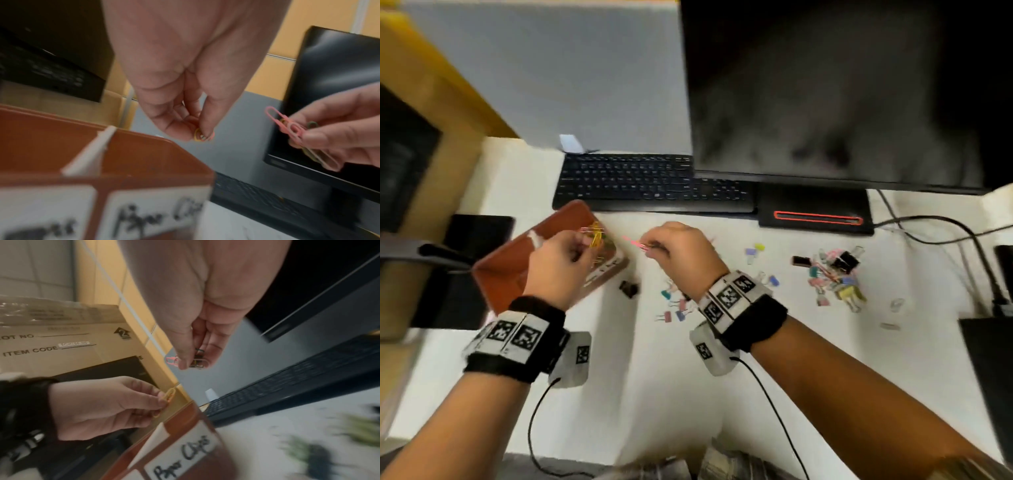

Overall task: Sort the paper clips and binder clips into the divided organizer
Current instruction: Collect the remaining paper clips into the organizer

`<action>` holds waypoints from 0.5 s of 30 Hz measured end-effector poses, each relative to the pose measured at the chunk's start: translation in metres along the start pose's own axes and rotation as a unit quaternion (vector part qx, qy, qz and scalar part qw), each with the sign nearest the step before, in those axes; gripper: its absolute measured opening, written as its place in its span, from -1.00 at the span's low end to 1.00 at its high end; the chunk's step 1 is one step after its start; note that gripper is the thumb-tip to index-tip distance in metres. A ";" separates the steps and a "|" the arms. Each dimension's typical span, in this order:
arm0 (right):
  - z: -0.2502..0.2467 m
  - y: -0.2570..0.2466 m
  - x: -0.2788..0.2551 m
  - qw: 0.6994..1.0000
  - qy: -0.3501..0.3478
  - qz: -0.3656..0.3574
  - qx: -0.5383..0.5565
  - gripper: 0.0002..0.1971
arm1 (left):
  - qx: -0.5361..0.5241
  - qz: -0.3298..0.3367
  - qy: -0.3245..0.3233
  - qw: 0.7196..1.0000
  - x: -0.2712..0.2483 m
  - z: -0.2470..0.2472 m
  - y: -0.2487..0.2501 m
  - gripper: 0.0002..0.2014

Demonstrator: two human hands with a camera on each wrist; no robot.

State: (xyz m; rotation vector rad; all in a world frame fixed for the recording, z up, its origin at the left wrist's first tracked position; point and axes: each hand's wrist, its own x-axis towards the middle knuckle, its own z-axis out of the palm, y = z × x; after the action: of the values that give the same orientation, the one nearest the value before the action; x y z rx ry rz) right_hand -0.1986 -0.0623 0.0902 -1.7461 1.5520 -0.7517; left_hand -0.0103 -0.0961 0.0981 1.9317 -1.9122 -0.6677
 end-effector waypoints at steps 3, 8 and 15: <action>0.049 -0.040 0.050 1.000 -0.030 0.008 0.003 -0.81 | 0.012 -0.040 -0.022 0.999 0.023 -0.020 -0.026 -0.91; 0.092 -0.053 0.077 0.997 -0.054 0.051 0.018 -0.66 | 0.002 -0.035 -0.048 0.998 0.035 -0.030 -0.048 -0.73; 0.026 0.026 -0.008 0.997 0.040 0.068 0.003 -0.81 | -0.111 0.073 -0.080 0.988 0.009 -0.007 -0.022 -0.83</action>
State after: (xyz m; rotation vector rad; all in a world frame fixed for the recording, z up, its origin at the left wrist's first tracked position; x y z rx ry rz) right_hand -0.1951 -0.0529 0.0543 -1.6043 1.7019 -0.7642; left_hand 0.0120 -0.1049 0.0909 1.6297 -1.9553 -0.9714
